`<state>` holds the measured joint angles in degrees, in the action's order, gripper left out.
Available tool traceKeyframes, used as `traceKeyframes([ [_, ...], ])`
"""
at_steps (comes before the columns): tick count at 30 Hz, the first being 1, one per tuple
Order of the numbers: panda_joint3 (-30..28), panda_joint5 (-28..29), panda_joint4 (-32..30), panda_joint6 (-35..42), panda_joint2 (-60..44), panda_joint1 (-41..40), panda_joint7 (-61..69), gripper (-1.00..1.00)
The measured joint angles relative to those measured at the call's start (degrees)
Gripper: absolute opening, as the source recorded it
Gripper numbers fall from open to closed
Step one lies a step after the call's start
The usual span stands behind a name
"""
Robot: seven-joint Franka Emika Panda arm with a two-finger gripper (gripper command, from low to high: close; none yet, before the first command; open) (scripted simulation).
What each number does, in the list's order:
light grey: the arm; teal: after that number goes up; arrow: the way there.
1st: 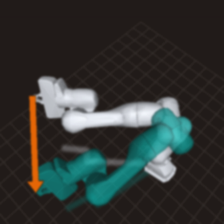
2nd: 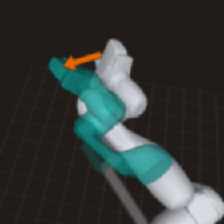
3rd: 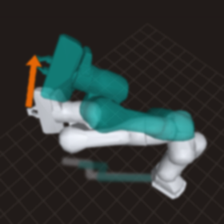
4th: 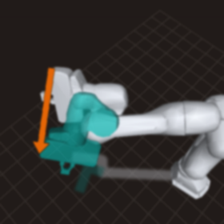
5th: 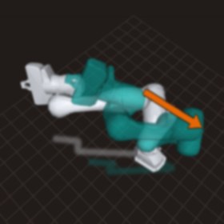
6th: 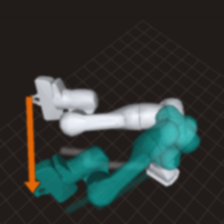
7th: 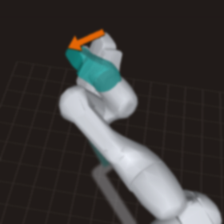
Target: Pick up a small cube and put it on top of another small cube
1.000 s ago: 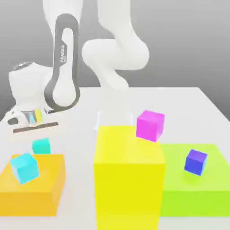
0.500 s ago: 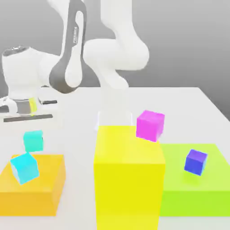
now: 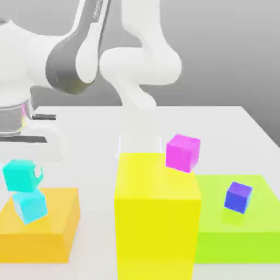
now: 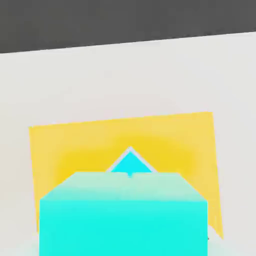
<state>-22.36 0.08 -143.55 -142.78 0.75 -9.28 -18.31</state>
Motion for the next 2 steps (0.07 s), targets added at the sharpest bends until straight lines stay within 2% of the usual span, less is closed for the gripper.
traceKeyframes([
  [2,0.0,0.0,0.0,0.0,0.0,0.13,0.0,1.0],
])
